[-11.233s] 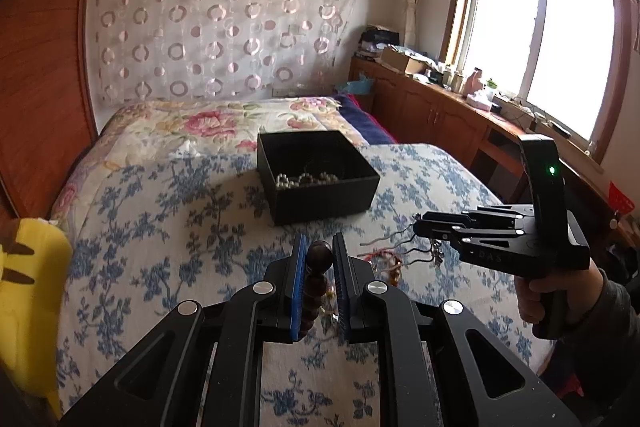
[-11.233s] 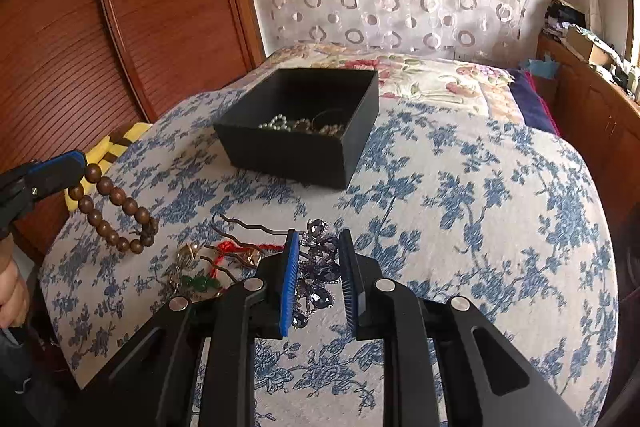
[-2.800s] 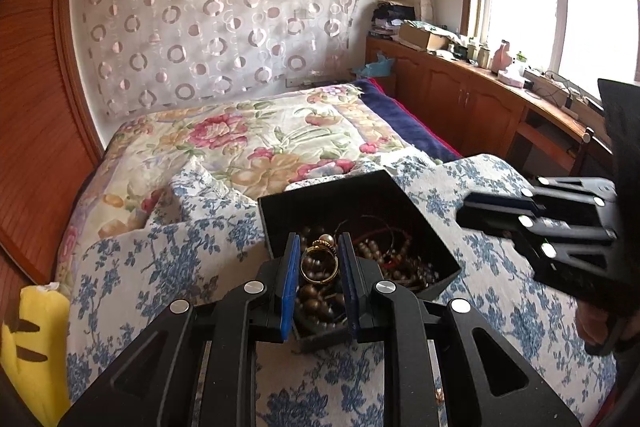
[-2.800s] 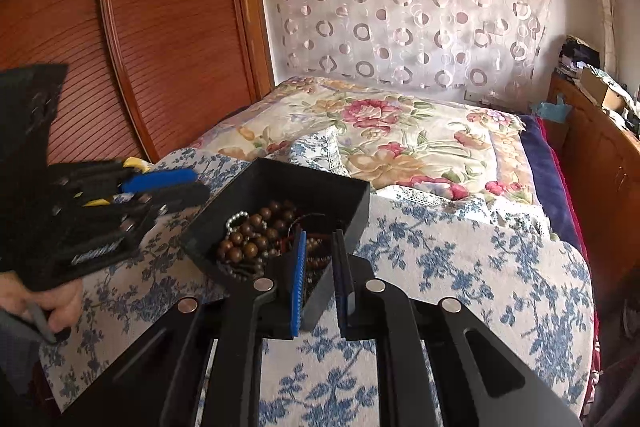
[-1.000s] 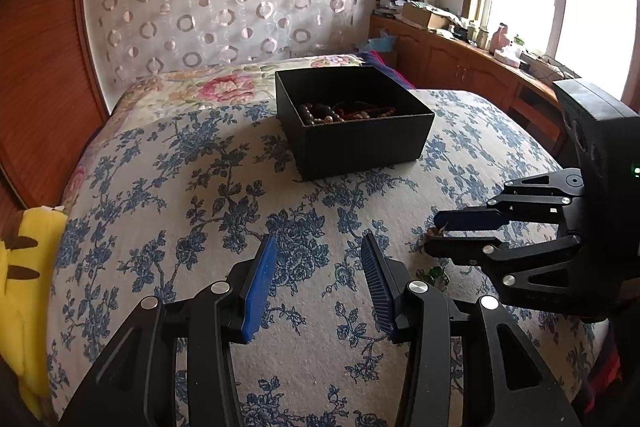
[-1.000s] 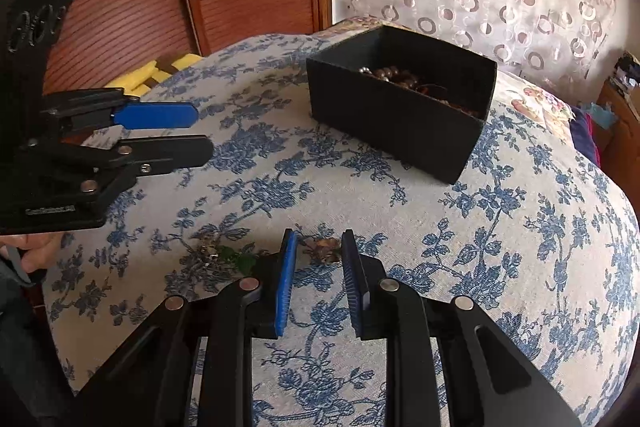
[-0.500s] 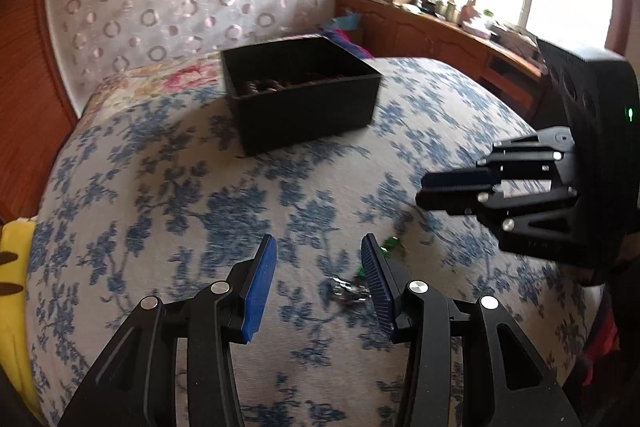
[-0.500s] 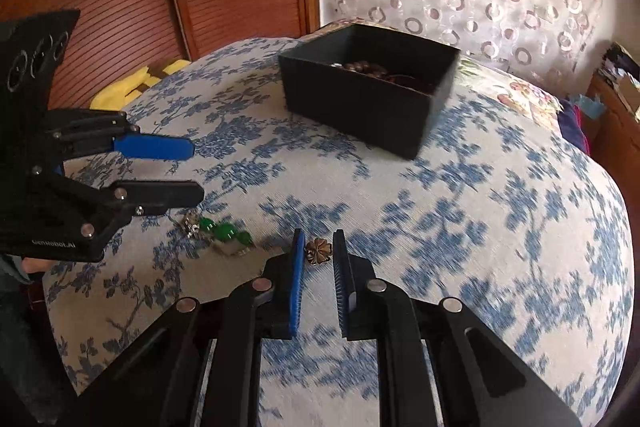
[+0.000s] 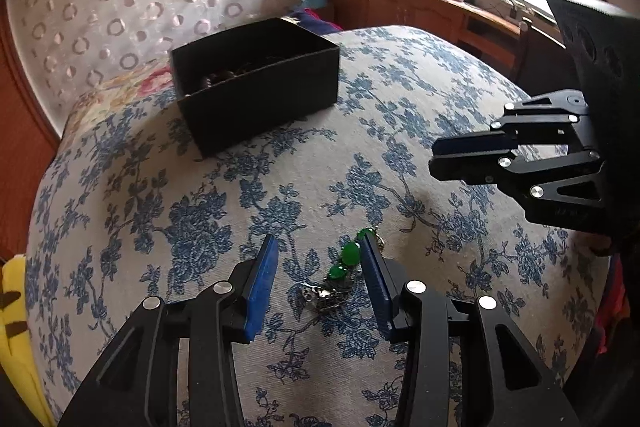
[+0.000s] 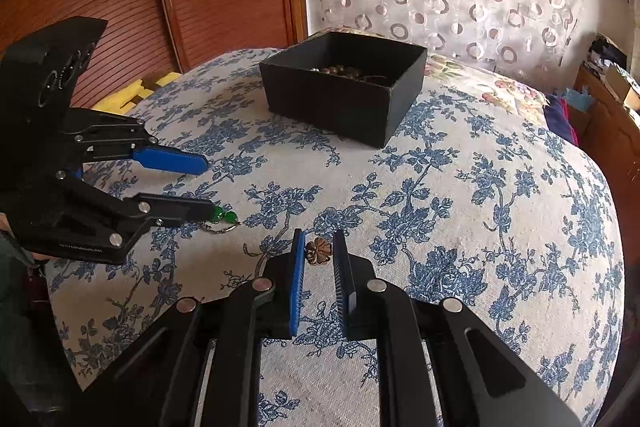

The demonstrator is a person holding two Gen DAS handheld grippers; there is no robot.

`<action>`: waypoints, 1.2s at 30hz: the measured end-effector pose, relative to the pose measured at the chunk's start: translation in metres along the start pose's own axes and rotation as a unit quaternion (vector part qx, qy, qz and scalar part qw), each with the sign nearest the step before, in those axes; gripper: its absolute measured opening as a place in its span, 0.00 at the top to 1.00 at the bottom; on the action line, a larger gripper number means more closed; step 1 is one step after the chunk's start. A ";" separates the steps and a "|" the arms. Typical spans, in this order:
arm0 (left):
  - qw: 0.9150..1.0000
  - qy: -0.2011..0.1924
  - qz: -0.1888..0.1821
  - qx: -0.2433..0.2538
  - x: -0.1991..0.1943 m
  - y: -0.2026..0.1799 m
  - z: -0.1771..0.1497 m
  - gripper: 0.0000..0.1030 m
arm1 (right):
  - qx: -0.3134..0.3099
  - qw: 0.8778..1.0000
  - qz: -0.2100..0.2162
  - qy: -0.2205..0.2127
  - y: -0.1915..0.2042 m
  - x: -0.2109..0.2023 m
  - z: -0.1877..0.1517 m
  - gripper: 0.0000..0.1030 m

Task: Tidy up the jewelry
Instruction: 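Grasp the green jade pendant with the left tool while the right tool grasps the brown brooch, then carry the jade pendant and brooch into the box and open both tools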

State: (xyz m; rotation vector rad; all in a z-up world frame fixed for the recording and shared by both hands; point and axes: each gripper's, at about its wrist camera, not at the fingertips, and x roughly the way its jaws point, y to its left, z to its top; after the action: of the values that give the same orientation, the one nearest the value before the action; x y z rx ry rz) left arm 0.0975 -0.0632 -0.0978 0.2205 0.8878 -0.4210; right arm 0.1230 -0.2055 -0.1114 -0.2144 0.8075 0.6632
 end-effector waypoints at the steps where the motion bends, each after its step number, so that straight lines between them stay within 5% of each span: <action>1: 1.000 0.002 -0.002 0.003 0.001 -0.001 0.000 0.61 | -0.001 1.000 0.000 0.000 0.000 0.000 0.000 0.85; 5: 1.000 0.005 0.001 0.003 0.006 -0.002 0.001 0.64 | -0.001 1.000 0.000 0.001 0.000 0.000 -0.001 0.85; 14: 1.000 0.000 0.002 -0.003 0.011 0.003 0.007 0.90 | -0.002 1.000 0.001 0.004 0.000 0.001 -0.002 0.85; 22: 1.000 -0.014 0.014 -0.023 0.003 0.013 0.007 0.90 | -0.004 1.000 0.000 0.004 0.002 0.002 -0.001 0.85; 36: 0.993 -0.101 0.034 -0.057 -0.057 0.029 0.026 0.90 | -0.013 1.000 -0.004 -0.023 0.010 -0.014 0.017 0.85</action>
State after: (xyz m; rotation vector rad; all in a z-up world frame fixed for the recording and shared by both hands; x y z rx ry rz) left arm 0.0968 -0.0313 -0.0369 0.1018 0.7006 -0.3215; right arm 0.1201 -0.1972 -0.0892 -0.2259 0.7538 0.6699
